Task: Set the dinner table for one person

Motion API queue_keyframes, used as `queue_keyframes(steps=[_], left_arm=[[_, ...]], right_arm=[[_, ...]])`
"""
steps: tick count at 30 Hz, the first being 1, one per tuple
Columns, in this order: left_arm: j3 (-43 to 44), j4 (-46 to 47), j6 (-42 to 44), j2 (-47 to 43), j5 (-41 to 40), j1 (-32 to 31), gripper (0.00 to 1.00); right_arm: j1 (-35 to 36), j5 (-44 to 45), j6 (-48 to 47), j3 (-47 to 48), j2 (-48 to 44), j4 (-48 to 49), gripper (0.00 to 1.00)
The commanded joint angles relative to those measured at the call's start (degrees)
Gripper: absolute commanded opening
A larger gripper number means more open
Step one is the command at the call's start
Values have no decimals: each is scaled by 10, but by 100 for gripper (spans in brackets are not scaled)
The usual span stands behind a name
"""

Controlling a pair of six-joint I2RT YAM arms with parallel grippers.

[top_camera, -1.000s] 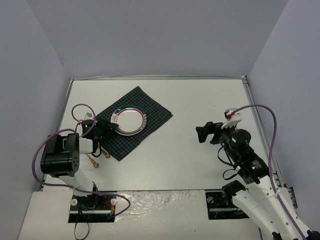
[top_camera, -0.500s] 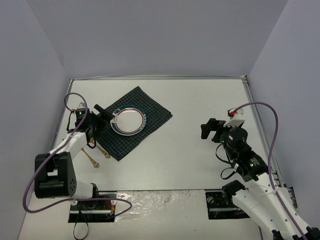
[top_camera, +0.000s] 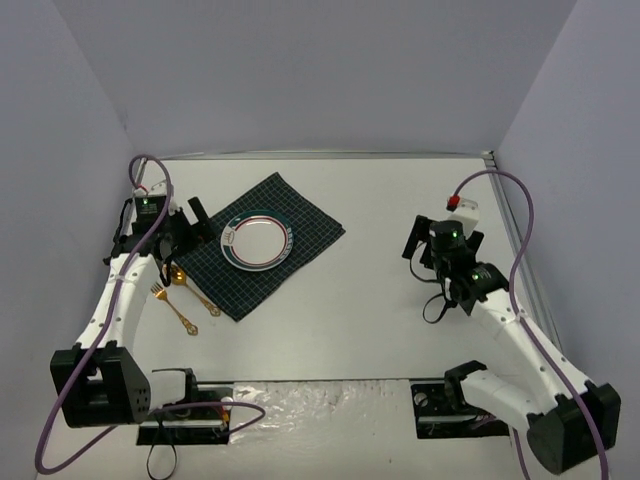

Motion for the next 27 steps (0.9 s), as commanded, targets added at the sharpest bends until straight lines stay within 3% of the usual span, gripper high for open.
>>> queue_keyframes(steps=[1,16,24,27], left_arm=[[31,-68,102,-10,-9,-4,97],[-1,-48,106,-36,-23,0,97],[-3,-48,105,-38,-27,-1,97],[-3,-48,106,-37,-29,0,97]], right_arm=[[-25,17,8,62,80,19,98],[-123,-8,-10,65,210,43,73],[-140,-19,-32,68,252,69,53],[-140,-19,-35,70,261,73,38]])
